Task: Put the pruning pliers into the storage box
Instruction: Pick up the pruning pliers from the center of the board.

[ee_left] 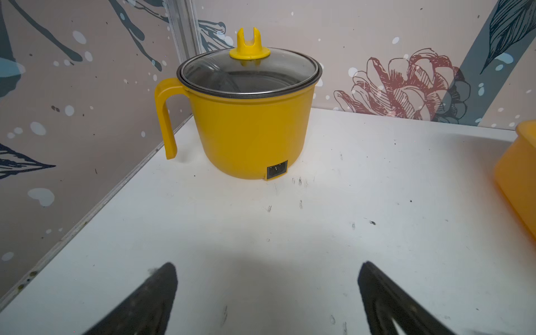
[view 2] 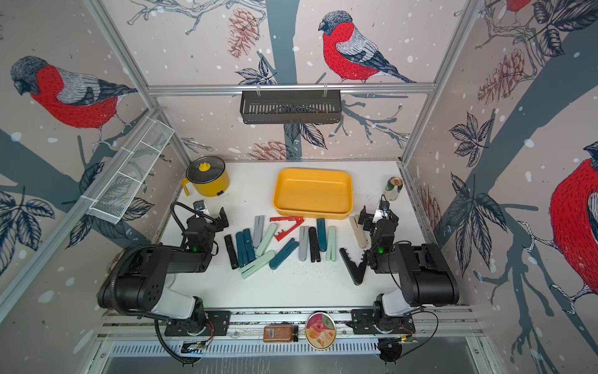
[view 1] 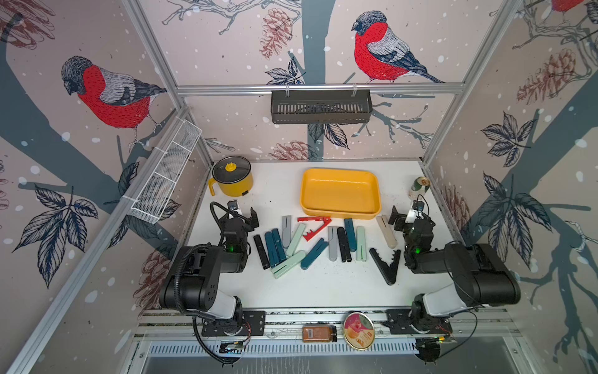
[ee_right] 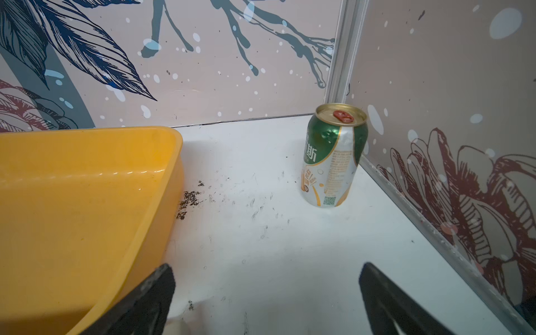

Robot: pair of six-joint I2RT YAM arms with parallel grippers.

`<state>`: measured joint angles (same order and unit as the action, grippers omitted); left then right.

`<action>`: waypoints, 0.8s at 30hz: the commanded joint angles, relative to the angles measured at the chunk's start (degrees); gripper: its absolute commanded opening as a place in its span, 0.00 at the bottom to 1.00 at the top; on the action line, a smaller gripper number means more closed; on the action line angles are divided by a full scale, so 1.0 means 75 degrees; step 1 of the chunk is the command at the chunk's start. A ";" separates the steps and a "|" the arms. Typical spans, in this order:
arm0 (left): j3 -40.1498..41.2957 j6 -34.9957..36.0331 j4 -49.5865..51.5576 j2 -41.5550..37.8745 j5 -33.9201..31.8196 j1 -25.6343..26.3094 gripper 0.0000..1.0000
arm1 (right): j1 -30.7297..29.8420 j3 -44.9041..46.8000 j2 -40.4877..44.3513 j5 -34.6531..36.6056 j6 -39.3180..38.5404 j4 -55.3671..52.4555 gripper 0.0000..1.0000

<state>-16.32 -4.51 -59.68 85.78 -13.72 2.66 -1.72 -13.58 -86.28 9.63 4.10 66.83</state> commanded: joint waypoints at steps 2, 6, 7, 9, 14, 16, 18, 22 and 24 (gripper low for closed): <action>-0.0051 0.0039 -0.0398 0.0000 -0.0046 -0.0026 0.98 | 0.0002 -0.0017 0.0009 -0.0009 -0.0054 0.0219 1.00; -0.0051 0.0044 -0.0395 -0.0002 -0.0048 -0.0026 0.98 | 0.0000 -0.0006 0.0008 -0.0006 -0.0054 0.0219 1.00; -0.0051 0.0042 -0.0399 0.0000 -0.0046 -0.0019 0.98 | 0.0001 -0.0005 0.0006 -0.0009 -0.0053 0.0219 1.00; -0.0051 0.0039 -0.0398 0.0000 -0.0054 -0.0017 0.97 | -0.0004 -0.0005 0.0008 -0.0018 -0.0054 0.0230 1.00; -0.0048 0.0039 -0.0398 0.0000 -0.0046 -0.0023 0.98 | 0.0100 -0.0005 0.0023 -0.0184 0.0004 0.0194 1.00; -0.0039 0.0039 -0.0412 -0.0008 -0.0047 -0.0025 0.98 | 0.0112 -0.0010 0.0020 -0.0206 0.0005 0.0219 1.00; -0.0039 0.0039 -0.0410 -0.0011 -0.0046 -0.0025 0.98 | 0.0134 0.0012 0.0042 -0.0249 0.0016 0.0230 1.00; 0.0035 0.0164 -0.0556 -0.0208 0.0085 -0.0026 0.97 | 0.0143 -0.0143 0.0315 0.0145 0.0160 -0.0081 1.00; -0.0221 0.0300 0.0237 -0.0621 0.0229 -0.0026 0.98 | 0.0253 -0.0984 0.1006 0.0042 0.0404 -0.2582 1.00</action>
<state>-16.40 -3.99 -58.89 83.59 -13.50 2.66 -0.38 -16.21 -82.63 9.04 4.71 60.77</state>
